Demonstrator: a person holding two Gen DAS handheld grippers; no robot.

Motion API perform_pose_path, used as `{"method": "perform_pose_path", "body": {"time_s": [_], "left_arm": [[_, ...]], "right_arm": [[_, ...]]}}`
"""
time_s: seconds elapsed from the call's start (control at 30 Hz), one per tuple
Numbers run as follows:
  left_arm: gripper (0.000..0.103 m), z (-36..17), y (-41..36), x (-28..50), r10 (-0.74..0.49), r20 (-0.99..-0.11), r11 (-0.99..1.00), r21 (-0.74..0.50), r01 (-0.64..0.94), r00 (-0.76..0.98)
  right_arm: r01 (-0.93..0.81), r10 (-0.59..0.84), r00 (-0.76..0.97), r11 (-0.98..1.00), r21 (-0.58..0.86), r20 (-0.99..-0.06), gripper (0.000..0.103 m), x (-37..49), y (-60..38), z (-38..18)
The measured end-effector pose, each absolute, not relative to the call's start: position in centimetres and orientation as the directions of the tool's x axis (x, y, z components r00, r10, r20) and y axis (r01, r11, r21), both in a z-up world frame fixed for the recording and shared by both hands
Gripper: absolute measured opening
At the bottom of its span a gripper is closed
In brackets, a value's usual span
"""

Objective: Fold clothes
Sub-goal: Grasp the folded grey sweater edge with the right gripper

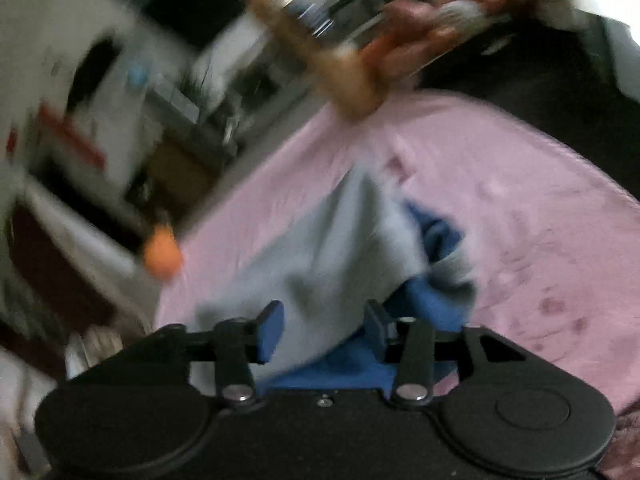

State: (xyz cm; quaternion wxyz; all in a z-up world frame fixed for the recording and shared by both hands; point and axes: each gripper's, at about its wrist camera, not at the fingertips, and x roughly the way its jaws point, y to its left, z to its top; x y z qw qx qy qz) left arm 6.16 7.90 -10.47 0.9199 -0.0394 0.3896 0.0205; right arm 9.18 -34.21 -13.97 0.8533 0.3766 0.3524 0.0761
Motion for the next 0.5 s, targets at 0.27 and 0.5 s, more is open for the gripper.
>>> {"method": "perform_pose_path", "body": {"time_s": [0.27, 0.5], "left_arm": [[0.033, -10.7, 5.2, 6.8, -0.07, -0.725, 0.996, -0.087, 0.01, 0.685], [0.034, -11.1, 5.1, 6.7, -0.118, -0.734, 0.992, -0.114, 0.05, 0.669]], "right_arm": [[0.38, 0.327, 0.728, 0.54, 0.751, -0.603, 0.063, 9.8, -38.5, -17.8], [0.384, 0.308, 0.715, 0.577, 0.721, -0.627, 0.067, 12.1, -37.6, -19.7]]}}
